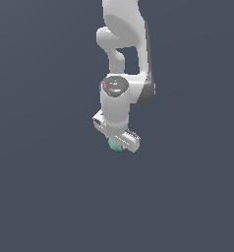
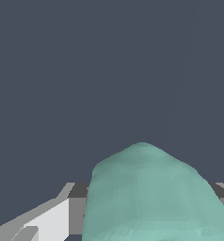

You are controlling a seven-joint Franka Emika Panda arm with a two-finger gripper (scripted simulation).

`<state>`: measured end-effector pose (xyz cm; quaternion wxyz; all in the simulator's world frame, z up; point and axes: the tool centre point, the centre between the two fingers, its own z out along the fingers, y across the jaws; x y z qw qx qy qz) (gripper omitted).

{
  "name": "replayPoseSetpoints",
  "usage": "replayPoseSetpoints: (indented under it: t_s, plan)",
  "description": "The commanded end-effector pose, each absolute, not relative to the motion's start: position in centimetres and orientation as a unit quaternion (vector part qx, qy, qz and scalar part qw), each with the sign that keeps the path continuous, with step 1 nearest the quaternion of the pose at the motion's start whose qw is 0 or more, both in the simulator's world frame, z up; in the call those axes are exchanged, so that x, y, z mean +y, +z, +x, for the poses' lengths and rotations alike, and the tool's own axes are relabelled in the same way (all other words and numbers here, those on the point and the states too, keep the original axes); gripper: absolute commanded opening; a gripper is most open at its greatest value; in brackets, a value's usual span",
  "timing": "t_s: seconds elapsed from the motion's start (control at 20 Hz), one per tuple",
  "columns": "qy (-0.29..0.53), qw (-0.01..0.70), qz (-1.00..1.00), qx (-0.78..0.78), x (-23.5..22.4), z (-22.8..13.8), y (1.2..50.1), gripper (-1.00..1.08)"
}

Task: Pick up the object and move it to a goal position.

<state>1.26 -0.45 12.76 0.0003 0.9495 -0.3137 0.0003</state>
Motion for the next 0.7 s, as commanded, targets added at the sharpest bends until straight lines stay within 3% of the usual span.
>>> replayPoseSetpoints:
  t_s: [0.0, 0.65]
  plan:
    - [0.000, 0.001, 0.949, -0.314, 0.4, 2.3, 14.9, -1.00]
    - [0.000, 0.000, 0.950, -0.314, 2.9, 5.9, 21.6, -1.00]
